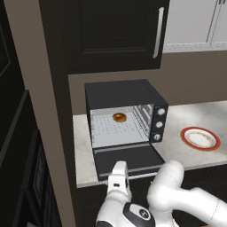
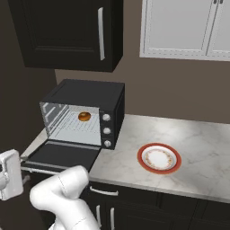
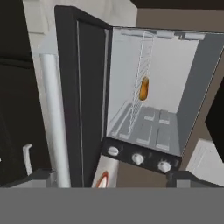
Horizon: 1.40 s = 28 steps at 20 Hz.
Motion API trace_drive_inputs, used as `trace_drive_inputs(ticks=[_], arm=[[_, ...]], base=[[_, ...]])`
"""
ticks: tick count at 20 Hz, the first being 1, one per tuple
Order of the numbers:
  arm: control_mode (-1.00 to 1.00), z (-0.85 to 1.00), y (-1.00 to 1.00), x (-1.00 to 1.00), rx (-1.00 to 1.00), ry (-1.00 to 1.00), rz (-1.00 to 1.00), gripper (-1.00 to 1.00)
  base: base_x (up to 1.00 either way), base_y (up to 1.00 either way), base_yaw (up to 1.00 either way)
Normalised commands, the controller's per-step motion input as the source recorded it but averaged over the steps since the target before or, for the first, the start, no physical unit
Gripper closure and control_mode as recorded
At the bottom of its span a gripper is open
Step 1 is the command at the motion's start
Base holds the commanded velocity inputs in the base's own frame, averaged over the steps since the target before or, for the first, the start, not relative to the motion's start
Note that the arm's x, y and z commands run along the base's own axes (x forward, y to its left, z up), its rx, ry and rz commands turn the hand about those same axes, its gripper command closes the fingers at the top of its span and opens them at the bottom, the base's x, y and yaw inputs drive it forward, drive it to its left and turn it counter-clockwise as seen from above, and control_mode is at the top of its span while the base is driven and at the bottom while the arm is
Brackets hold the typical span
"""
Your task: Pick up the bagel from the plate, place it on the toaster oven rack, close the door, and set the timer.
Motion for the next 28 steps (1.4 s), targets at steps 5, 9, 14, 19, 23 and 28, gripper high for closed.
trace_drive_inputs(ticks=[5, 9, 14, 19, 23, 28], arm=[[-1.0, -0.31, 0.0, 0.09, 0.0, -0.14, 0.0, -1.0], [-1.0, -0.33, 0.0, 0.0, 0.0, -0.12, -0.06, -1.0], [-1.0, -0.3, 0.01, 0.0, 0.0, -0.17, -0.1, -1.0], [-1.0, -0.23, 0.1, 0.0, 0.0, -0.19, -0.11, -1.0], [-1.0, -0.14, 0.18, 0.0, 0.0, -0.19, -0.12, -1.0], [-1.0, -0.07, 0.18, 0.0, 0.0, -0.18, -0.11, -1.0]], base=[[0.0, 0.0, 0.0], [0.0, 0.0, 0.0], [0.0, 0.0, 0.0], [0.0, 0.0, 0.0], [0.0, 0.0, 0.0], [0.0, 0.0, 0.0]])
